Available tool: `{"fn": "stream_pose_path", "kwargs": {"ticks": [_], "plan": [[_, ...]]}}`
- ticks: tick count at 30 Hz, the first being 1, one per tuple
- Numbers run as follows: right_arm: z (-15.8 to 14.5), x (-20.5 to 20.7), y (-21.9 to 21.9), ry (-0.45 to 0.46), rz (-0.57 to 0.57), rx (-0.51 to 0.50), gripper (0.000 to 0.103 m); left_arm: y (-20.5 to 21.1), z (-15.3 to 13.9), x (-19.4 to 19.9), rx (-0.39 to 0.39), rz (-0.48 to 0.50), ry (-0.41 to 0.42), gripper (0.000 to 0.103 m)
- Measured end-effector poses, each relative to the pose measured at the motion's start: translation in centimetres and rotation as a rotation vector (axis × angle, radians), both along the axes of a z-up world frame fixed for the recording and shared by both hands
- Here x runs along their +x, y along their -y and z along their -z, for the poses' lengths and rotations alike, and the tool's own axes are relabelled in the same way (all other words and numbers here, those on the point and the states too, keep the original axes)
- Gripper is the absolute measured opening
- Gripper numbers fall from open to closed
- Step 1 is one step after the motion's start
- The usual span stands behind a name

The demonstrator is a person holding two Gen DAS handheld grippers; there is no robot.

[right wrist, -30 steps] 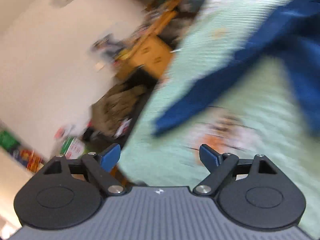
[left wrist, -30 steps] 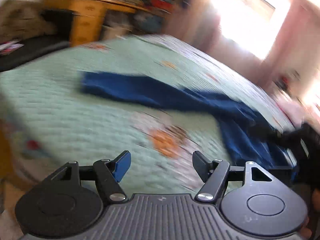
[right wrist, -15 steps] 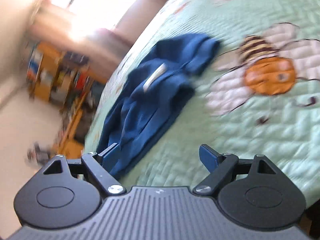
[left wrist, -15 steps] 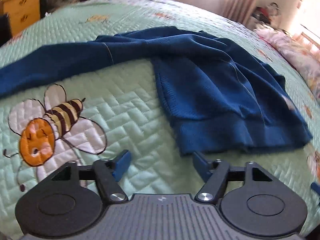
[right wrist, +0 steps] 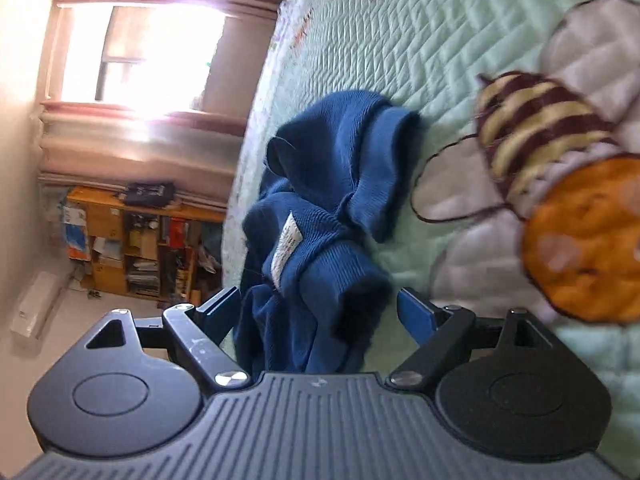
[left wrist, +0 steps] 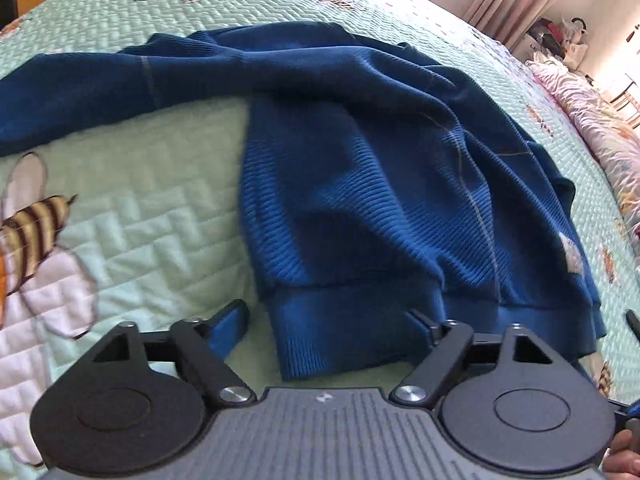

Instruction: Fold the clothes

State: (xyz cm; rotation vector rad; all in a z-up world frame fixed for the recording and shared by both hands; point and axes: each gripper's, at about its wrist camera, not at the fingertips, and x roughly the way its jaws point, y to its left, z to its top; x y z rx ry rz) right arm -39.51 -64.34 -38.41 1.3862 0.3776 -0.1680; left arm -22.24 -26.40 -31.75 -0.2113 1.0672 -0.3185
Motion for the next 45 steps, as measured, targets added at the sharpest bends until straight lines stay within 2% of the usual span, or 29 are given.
{"fn": "stream_pose_path", "kwargs": {"ticks": [2, 3, 4, 5, 7, 10, 13, 15, 17, 18, 19, 21, 22, 23, 25, 26, 28, 30, 33, 36, 39, 42, 44, 45], "plan": [[-0.5, 1.3, -0.1, -0.028, -0.014, -0.026, 0.081, -0.2, 0.0, 0.3, -0.028, -0.024, -0.003, 0.06], [-0.7, 1.6, -0.2, -0.04, -0.028, -0.034, 0.064, -0.7, 0.0, 0.4, -0.056, -0.043, -0.011, 0.03], [-0.6, 1.9, -0.2, -0.054, -0.053, -0.027, 0.043, -1.2, 0.1, 0.5, -0.089, -0.061, -0.021, 0.021], [-0.4, 2.0, -0.3, -0.069, -0.072, -0.011, 0.007, -2.1, 0.3, 0.5, -0.143, -0.081, -0.041, 0.018], [-0.8, 1.1, -0.8, -0.066, -0.072, -0.047, 0.006, -3.7, 0.4, 0.0, -0.219, -0.114, -0.051, 0.012], [-2.6, -0.7, -2.0, -0.004, -0.075, -0.085, 0.005, -5.9, -1.6, -1.5, -0.264, -0.127, 0.007, 0.011], [-7.0, -3.6, -3.9, 0.095, -0.116, -0.146, 0.005, -8.9, -5.0, -4.4, -0.341, -0.106, 0.077, 0.01], [-9.1, -5.6, -5.8, 0.13, -0.168, -0.179, 0.005, -11.1, -7.2, -6.9, -0.35, -0.086, 0.143, 0.01], [-10.2, -7.3, -7.6, 0.134, -0.22, -0.207, 0.005, -12.8, -7.4, -8.6, -0.321, -0.061, 0.154, 0.011], [-9.6, -7.5, -8.4, 0.097, -0.244, -0.219, 0.006, -13.3, -6.4, -8.8, -0.296, -0.039, 0.118, 0.012], [-8.2, -7.4, -8.8, 0.035, -0.273, -0.224, 0.012, -13.8, -4.9, -8.8, -0.261, -0.057, 0.069, 0.012], [-5.0, -7.5, -9.1, -0.101, -0.3, -0.212, 0.012, -14.8, -1.9, -9.0, -0.188, -0.093, -0.022, 0.012], [-3.8, -8.0, -8.7, -0.157, -0.275, -0.185, 0.012, -15.3, -1.1, -9.4, -0.15, -0.108, -0.021, 0.012], [-3.2, -8.7, -8.3, -0.171, -0.249, -0.168, 0.012, -15.9, -1.1, -9.8, -0.168, -0.125, -0.014, 0.013], [-4.3, -10.3, -7.1, -0.102, -0.187, -0.183, 0.013, -16.9, -1.4, -10.5, -0.191, -0.152, 0.007, 0.021], [-5.1, -10.7, -6.4, -0.071, -0.152, -0.209, 0.017, -17.0, -1.9, -10.6, -0.177, -0.165, 0.03, 0.022], [-7.1, -10.5, -4.6, -0.048, -0.078, -0.277, 0.032, -17.1, -3.0, -11.0, -0.144, -0.176, 0.087, 0.022], [-8.1, -9.4, -2.2, -0.041, -0.02, -0.309, 0.048, -16.9, -3.8, -11.3, -0.147, -0.186, 0.13, 0.022], [-6.5, -7.3, 1.6, -0.084, 0.029, -0.293, 0.052, -16.5, -4.8, -11.1, -0.145, -0.171, 0.166, 0.029], [-3.3, -4.8, 4.6, -0.123, 0.058, -0.184, 0.053, -15.6, -5.1, -11.0, -0.109, -0.142, 0.173, 0.031], [-0.3, -2.6, 6.4, -0.105, 0.084, -0.055, 0.052, -15.8, -5.0, -11.0, -0.09, -0.139, 0.157, 0.031], [0.3, -1.1, 7.2, -0.083, 0.122, -0.038, 0.049, -15.1, -4.6, -10.3, -0.064, -0.137, 0.139, 0.031], [0.5, 0.1, 7.8, -0.1, 0.136, -0.049, 0.032, -14.4, -4.4, -9.9, -0.044, -0.135, 0.131, 0.034], [0.8, 0.7, 8.3, -0.117, 0.136, -0.051, 0.014, -14.1, -4.3, -9.7, -0.034, -0.133, 0.128, 0.034]]}}
